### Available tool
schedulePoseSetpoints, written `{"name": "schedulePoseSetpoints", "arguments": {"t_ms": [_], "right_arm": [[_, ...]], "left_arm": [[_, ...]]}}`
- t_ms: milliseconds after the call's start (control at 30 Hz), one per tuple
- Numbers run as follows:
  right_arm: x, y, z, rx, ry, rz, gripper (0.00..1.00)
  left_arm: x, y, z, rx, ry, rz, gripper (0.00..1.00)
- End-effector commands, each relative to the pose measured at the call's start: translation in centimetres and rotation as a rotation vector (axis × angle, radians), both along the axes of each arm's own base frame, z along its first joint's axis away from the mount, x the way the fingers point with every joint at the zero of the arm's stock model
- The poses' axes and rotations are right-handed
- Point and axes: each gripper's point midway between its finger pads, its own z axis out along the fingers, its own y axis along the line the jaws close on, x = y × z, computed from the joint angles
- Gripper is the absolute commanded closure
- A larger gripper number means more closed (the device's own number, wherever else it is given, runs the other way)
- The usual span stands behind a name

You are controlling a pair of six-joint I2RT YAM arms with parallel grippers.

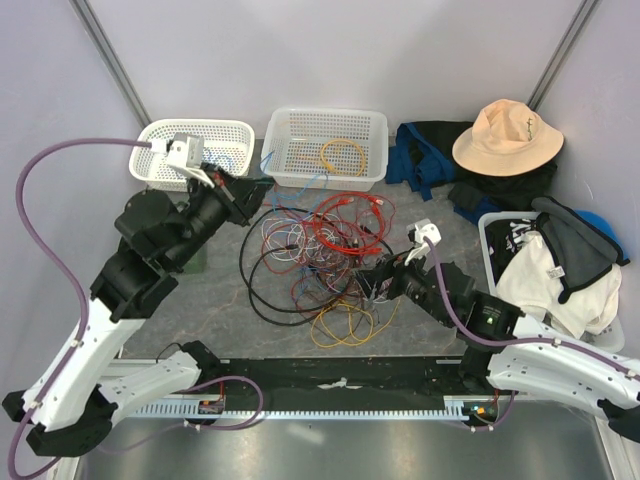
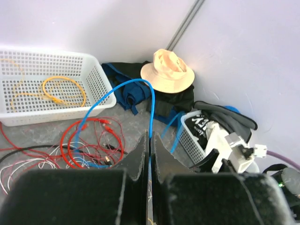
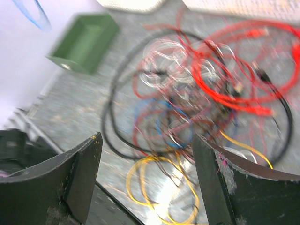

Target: Untangle the cables

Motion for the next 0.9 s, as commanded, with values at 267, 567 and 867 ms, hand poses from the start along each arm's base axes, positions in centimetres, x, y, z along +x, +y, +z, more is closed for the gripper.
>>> {"name": "schedulePoseSetpoints", "arguments": {"t_ms": [267, 567, 867], "right_arm": [[0.2, 1.4, 11.7, 0.178, -0.267, 0.072, 0.14], [0.8, -0.8, 10.5, 0.162, -0.247, -0.026, 0.13], [0.6, -3.6, 9.2, 0.126, -0.243, -0.095, 0.12]], "left_arm": [[1.1, -3.8, 1.7, 0.111, -0.019, -0.144, 0.98], [7.9, 0.8, -0.3, 0.253, 0.02, 0.257, 0.98], [17.8, 8.4, -1.6, 0.183, 0.136, 0.495, 0.98]]}}
